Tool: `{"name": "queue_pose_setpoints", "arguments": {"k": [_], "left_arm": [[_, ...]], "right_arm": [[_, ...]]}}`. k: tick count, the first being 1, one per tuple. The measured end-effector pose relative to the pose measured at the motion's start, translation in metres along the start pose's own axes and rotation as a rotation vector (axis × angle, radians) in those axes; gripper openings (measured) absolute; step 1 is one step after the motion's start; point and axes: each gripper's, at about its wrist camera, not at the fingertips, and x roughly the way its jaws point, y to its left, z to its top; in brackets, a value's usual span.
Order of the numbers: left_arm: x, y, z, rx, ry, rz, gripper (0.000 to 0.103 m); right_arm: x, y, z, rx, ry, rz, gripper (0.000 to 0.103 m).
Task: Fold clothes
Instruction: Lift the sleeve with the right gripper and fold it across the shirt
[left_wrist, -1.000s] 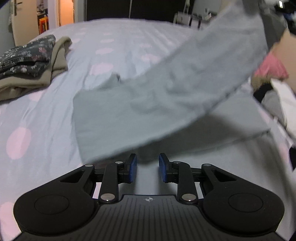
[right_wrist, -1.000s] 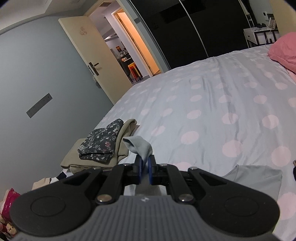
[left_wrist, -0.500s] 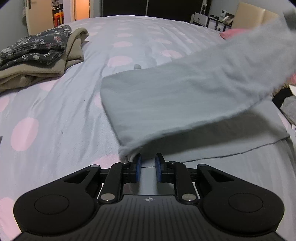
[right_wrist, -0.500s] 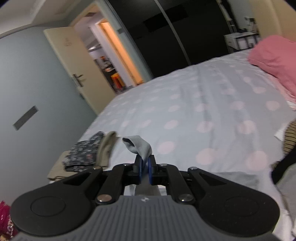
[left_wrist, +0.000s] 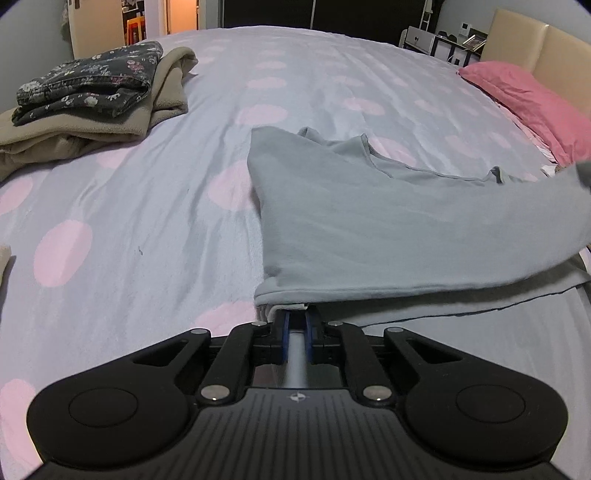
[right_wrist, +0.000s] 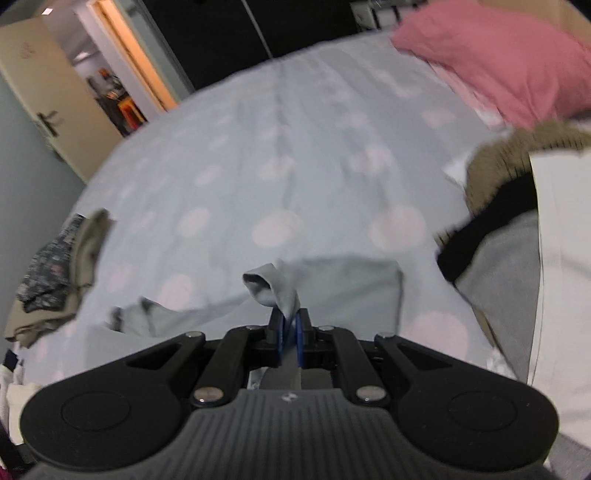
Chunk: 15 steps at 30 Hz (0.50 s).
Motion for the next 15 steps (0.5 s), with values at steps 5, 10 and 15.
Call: {"name": "queue_pose_setpoints", "arguments": {"k": [5, 10, 15], "left_arm": [[0.001, 0.001, 0.000, -0.009, 0.006, -0.002, 0.008], [0.002, -0.004, 0.001, 0.009, 0.009, 0.016, 0.008], [0.003, -0.006, 0.000, 0.004, 0.011, 0.018, 0.008]], "right_arm": [[0.030, -0.023, -0.014, 0.010, 0.060, -0.079, 0.008], [0.050, -0.037, -0.020, 0.024, 0.112, -0.135, 0.008], [0.045, -0.045, -0.019, 0.060, 0.114, -0.165, 0.013]]}}
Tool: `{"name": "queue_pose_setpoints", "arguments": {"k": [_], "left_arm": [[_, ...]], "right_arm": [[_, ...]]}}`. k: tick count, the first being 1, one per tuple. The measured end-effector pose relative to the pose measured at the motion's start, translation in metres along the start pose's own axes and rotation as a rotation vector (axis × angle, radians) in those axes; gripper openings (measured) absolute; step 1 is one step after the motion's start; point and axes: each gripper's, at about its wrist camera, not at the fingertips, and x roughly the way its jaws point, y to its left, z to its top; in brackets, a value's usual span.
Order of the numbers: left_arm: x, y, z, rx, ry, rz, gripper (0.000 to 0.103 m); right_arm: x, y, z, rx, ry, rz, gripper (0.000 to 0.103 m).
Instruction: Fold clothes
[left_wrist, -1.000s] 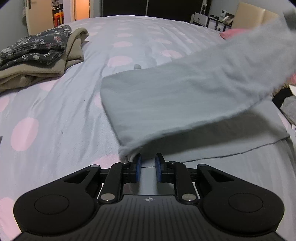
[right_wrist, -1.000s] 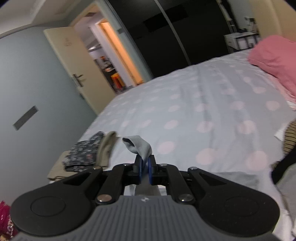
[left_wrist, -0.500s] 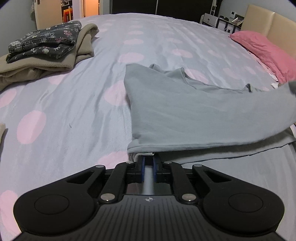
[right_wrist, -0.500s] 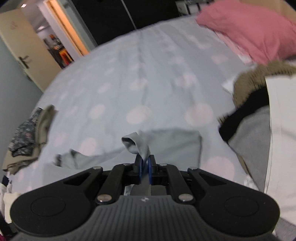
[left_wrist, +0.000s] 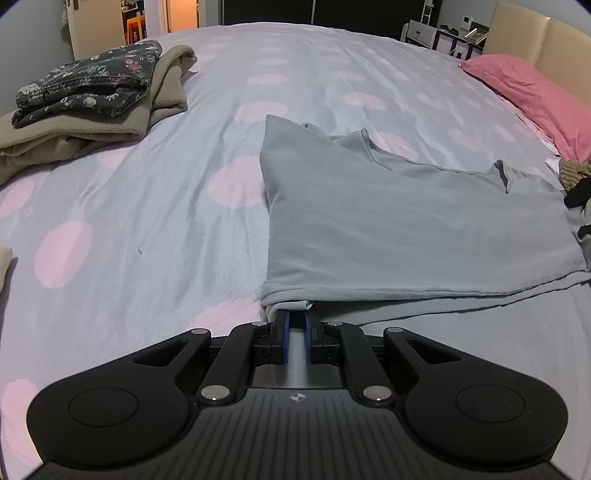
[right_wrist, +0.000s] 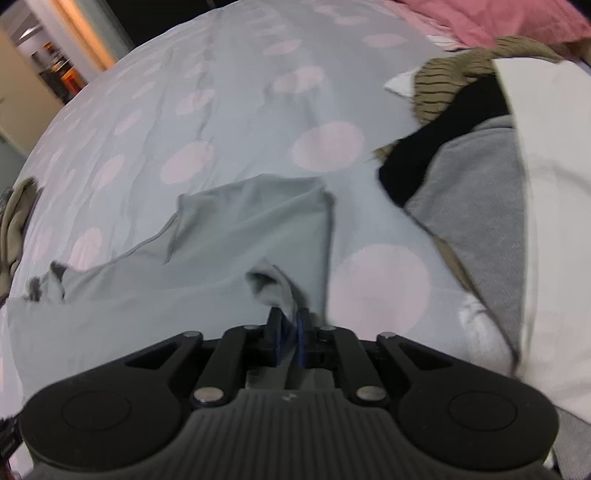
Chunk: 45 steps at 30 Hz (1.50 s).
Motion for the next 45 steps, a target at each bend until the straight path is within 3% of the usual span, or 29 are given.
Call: {"name": "queue_pose_setpoints", "arguments": {"k": [2, 5, 8, 12, 15, 19, 23, 29, 35, 38, 40, 43, 45], "left_arm": [[-0.001, 0.000, 0.000, -0.005, 0.002, -0.002, 0.008], [-0.003, -0.001, 0.001, -0.002, 0.005, 0.001, 0.008], [-0.010, -0.002, 0.002, -0.005, 0.015, -0.001, 0.009], [-0.025, -0.003, 0.003, -0.018, 0.015, -0.020, 0.013], [-0.038, -0.002, 0.005, -0.023, -0.016, -0.047, 0.015], [-0.048, 0.001, 0.014, -0.051, -0.088, -0.047, 0.024], [-0.040, 0.003, 0.030, -0.087, -0.104, -0.046, 0.024], [-0.016, -0.007, 0.067, -0.047, -0.094, -0.050, 0.024], [0.013, -0.002, 0.115, -0.062, -0.141, 0.031, 0.029], [0.033, 0.014, 0.142, -0.098, -0.079, 0.034, 0.048], [0.044, 0.021, 0.151, -0.111, -0.057, 0.037, 0.048], [0.062, 0.028, 0.155, -0.147, 0.023, -0.043, 0.047], [0.072, 0.029, 0.152, -0.159, 0.083, -0.079, 0.032]], "right_arm": [[-0.008, -0.005, 0.003, 0.010, -0.024, -0.016, 0.015], [-0.020, -0.009, 0.005, 0.033, -0.027, 0.042, 0.016], [-0.025, -0.004, 0.000, -0.007, -0.003, 0.069, 0.021], [-0.019, -0.001, -0.012, -0.063, 0.060, 0.050, 0.021], [-0.012, -0.003, -0.019, -0.090, 0.108, 0.015, 0.021], [-0.016, -0.006, -0.022, -0.092, 0.107, 0.009, 0.024], [-0.028, 0.000, -0.024, -0.105, 0.072, 0.034, 0.025], [-0.031, 0.015, -0.022, -0.139, 0.023, 0.100, 0.025], [-0.020, 0.027, -0.020, -0.146, 0.059, 0.107, 0.025], [-0.022, 0.031, -0.019, -0.162, 0.069, 0.128, 0.025], [-0.023, 0.033, -0.017, -0.174, 0.068, 0.137, 0.025], [-0.023, 0.034, -0.015, -0.176, 0.070, 0.141, 0.025], [-0.021, 0.033, -0.013, -0.170, 0.074, 0.139, 0.026]]}}
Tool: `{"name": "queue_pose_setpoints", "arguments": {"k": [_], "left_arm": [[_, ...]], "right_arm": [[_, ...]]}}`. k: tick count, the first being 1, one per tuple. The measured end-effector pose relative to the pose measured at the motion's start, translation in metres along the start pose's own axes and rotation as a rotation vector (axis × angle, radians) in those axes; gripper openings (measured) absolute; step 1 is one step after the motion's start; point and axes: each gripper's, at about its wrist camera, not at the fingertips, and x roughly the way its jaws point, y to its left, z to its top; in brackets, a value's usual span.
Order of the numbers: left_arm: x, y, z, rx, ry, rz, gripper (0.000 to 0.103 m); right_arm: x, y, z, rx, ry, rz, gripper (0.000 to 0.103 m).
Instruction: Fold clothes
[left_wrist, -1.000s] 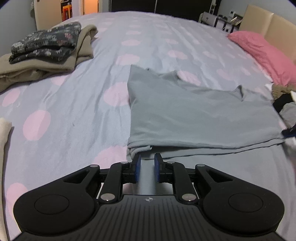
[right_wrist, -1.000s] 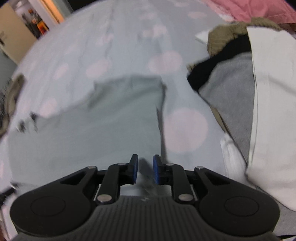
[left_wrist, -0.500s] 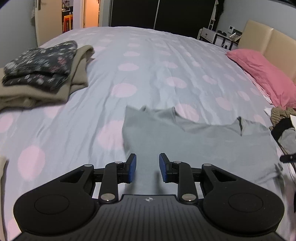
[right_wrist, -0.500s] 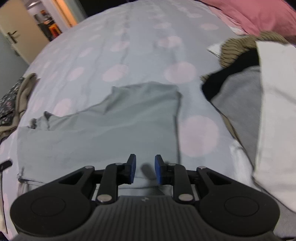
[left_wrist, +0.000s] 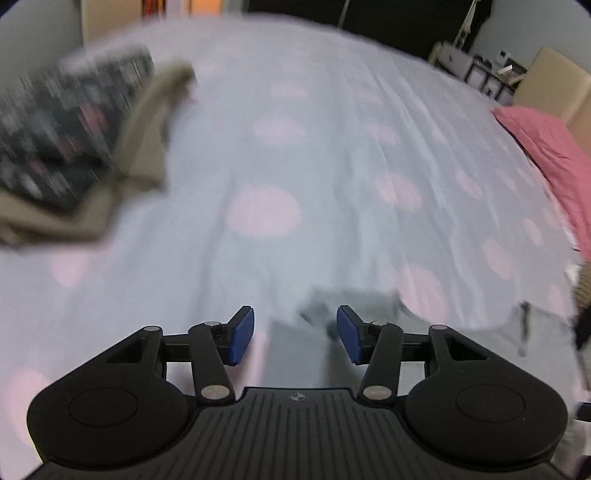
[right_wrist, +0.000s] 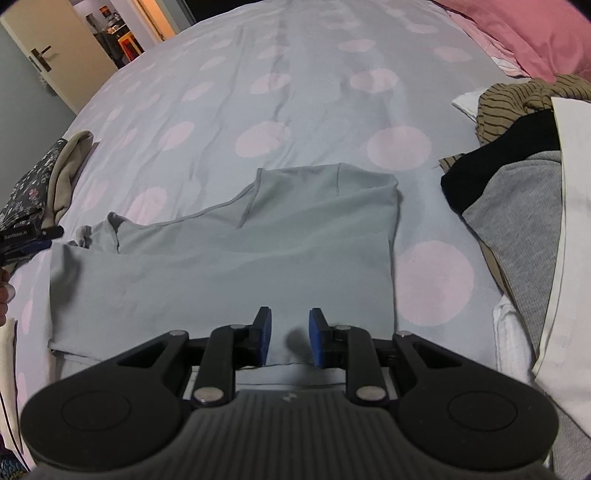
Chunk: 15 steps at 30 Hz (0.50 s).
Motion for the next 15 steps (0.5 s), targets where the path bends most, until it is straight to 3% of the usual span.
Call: {"name": "queue_pose_setpoints", "arguments": {"k": [1, 2, 7, 10, 12, 13, 15], "left_arm": [[0.005, 0.001, -0.001, -0.005, 0.029, -0.013, 0.015], [0.005, 0.003, -0.002, -0.012, 0.026, -0.007, 0.005], [-0.002, 0.027, -0.002, -0.073, -0.035, 0.071, 0.004], [0.003, 0.046, -0.004, -0.114, -0.011, 0.087, 0.004], [0.004, 0.045, -0.009, -0.092, -0.018, 0.105, 0.007], [0.003, 0.044, -0.012, -0.078, -0.023, 0.115, 0.013], [-0.004, 0.045, -0.013, -0.109, -0.065, 0.136, 0.017]], "right_arm": [[0.001, -0.001, 0.001, 0.003, 0.002, -0.001, 0.026], [0.002, -0.001, 0.002, 0.004, 0.006, -0.002, 0.026], [0.003, -0.002, 0.002, -0.003, 0.016, -0.001, 0.026], [0.004, -0.002, 0.002, -0.014, 0.021, -0.011, 0.026], [0.008, -0.004, 0.001, -0.012, 0.033, -0.024, 0.026], [0.010, -0.005, 0.000, -0.011, 0.039, -0.030, 0.026], [0.017, -0.011, -0.002, -0.003, 0.056, -0.052, 0.026]]}}
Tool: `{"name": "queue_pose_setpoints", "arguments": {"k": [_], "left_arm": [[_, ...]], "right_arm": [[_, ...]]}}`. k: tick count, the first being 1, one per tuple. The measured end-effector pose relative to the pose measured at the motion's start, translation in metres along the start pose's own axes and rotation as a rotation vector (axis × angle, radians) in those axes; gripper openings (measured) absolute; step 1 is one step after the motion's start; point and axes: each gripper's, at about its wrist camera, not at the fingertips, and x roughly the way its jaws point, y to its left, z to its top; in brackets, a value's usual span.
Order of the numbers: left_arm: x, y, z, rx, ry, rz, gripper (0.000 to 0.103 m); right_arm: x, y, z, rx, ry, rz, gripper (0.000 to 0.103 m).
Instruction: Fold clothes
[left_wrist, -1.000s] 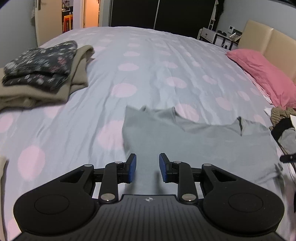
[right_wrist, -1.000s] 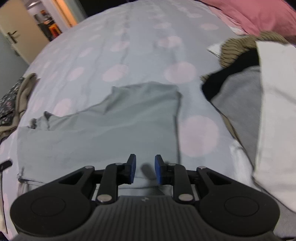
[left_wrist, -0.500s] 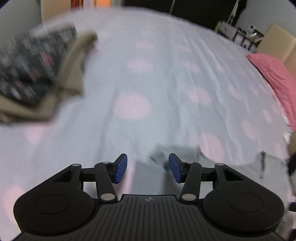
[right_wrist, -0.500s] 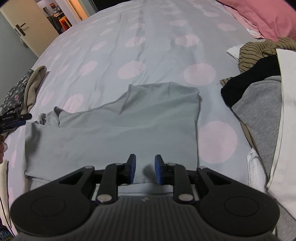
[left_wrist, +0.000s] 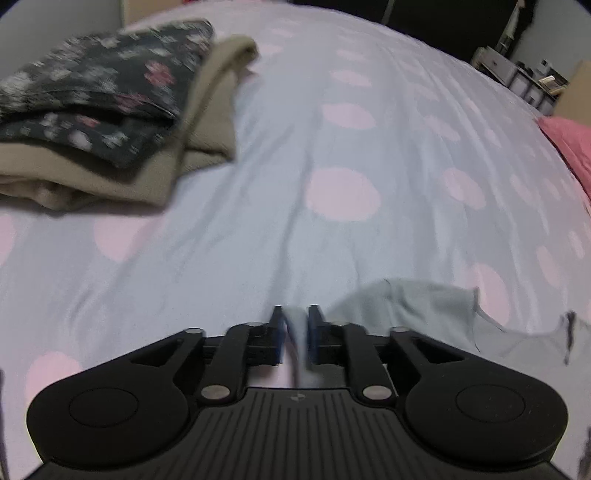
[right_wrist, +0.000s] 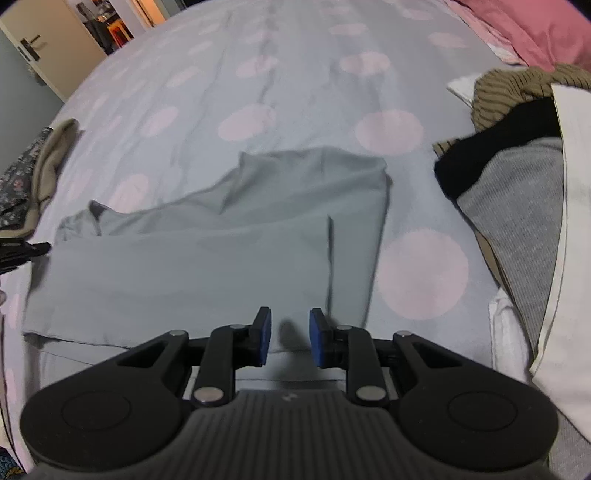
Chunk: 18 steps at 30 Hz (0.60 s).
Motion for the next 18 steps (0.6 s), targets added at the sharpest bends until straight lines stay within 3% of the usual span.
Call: {"name": "queue_pose_setpoints", "arguments": {"k": [4, 12, 18], "left_arm": [[-0.021, 0.008, -0.002, -0.015, -0.031, -0.044, 0.022], [-0.054, -0.016, -0.043, 0.175, 0.004, -0.180, 0.022], [-0.048, -0.030, -0.082, 0.314, 0.085, -0.030, 0.023]], "right_arm": [[0.005, -0.015, -0.002, 0.071, 0.009, 0.004, 0.025], [-0.004, -0.004, -0.004, 0.033, -0.014, 0.064, 0.026], [0.007, -0.004, -0.019, -0.007, 0.068, 0.023, 0.024]]}}
